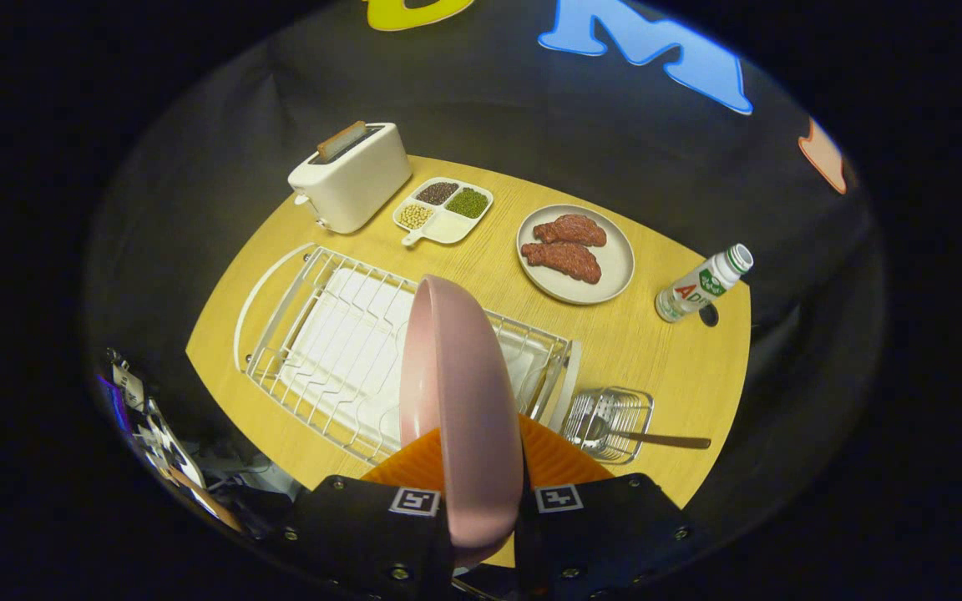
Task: Take the plate from the dish rack, then take the spoon from the basket and place it into the plate.
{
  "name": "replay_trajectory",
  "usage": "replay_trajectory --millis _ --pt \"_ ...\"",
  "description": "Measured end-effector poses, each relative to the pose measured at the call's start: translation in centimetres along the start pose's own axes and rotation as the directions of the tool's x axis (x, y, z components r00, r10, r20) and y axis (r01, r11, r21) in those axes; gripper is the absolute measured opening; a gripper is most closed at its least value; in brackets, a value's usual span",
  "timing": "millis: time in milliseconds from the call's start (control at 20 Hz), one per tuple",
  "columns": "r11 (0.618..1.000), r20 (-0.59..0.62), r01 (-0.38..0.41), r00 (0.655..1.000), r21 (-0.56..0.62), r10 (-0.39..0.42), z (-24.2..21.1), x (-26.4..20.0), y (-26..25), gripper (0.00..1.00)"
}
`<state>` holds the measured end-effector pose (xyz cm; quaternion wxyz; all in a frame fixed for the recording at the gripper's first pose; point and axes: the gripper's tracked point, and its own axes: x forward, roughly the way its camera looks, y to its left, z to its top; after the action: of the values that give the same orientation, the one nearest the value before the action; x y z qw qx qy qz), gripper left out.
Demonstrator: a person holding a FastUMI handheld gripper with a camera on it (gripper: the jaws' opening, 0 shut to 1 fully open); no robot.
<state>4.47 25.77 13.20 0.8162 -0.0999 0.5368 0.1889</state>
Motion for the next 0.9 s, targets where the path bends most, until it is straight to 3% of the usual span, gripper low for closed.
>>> replay_trajectory --millis 200,400,600,900 --pt "0.985 0.037 -0.124 0.992 0.124 0.12 -5.1 -2.7 -1.0 0.27" --pt "0.965 0.09 -0.182 0.982 0.191 0.167 -11.0 -3.0 -2.3 0.27" --pt "0.897 0.097 -0.295 0.955 0.329 0.279 -18.0 -1.3 -0.9 0.27" --pt "0.819 0.088 -0.349 0.933 0.456 0.348 -26.0 3.1 0.7 0.27"
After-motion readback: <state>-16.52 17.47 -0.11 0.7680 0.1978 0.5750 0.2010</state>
